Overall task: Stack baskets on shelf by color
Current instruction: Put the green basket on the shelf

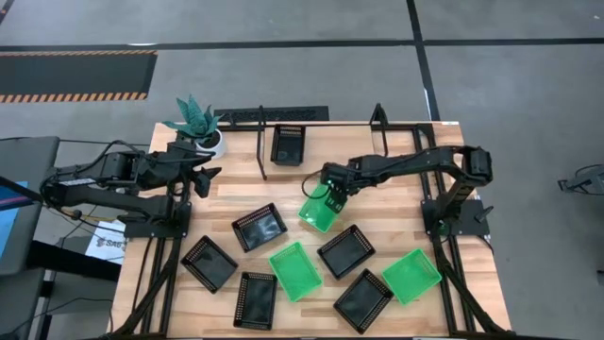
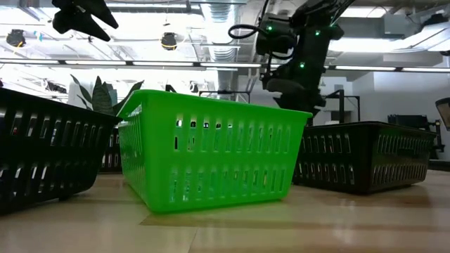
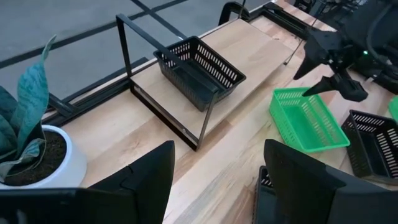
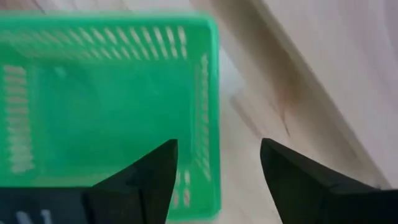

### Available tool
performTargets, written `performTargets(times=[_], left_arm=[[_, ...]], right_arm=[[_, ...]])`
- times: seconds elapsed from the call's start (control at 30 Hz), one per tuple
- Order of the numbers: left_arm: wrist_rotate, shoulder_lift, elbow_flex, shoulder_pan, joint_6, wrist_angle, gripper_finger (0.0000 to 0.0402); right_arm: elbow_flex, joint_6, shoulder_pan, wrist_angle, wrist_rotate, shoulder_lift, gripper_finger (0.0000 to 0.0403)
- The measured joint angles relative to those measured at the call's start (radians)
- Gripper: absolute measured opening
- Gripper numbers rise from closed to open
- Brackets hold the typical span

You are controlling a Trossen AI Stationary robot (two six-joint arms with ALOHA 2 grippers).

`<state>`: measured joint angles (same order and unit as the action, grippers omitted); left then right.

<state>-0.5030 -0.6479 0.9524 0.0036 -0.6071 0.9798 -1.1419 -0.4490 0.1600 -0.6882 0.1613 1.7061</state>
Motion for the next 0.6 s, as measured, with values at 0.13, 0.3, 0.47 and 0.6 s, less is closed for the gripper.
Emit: performTargets(times=[0.13, 0.3, 0.47, 0.6], left_arm=[[0.000, 0.000, 0.000, 0.000, 0.000, 0.002, 0.0236], [0.001, 0.000, 0.000, 0.000, -0.007, 0.004, 0.0236], [0.008, 0.000, 0.000, 0.000, -0.015, 0.013, 0.0236], [0.008, 0.000, 0.000, 0.000, -0.023, 0.018, 0.0236]], right_arm=[[0.000, 0.010, 0.030, 0.008, -0.041, 0.001, 0.0237], [0.004, 0.013, 0.043, 0.035, -0.048, 0.048, 0.0216], [0.003, 0.016, 0.045, 0.047, -0.055, 0.107, 0.0207], [0.003, 0.013, 0.045, 0.045, -0.055, 0.112, 0.0168]])
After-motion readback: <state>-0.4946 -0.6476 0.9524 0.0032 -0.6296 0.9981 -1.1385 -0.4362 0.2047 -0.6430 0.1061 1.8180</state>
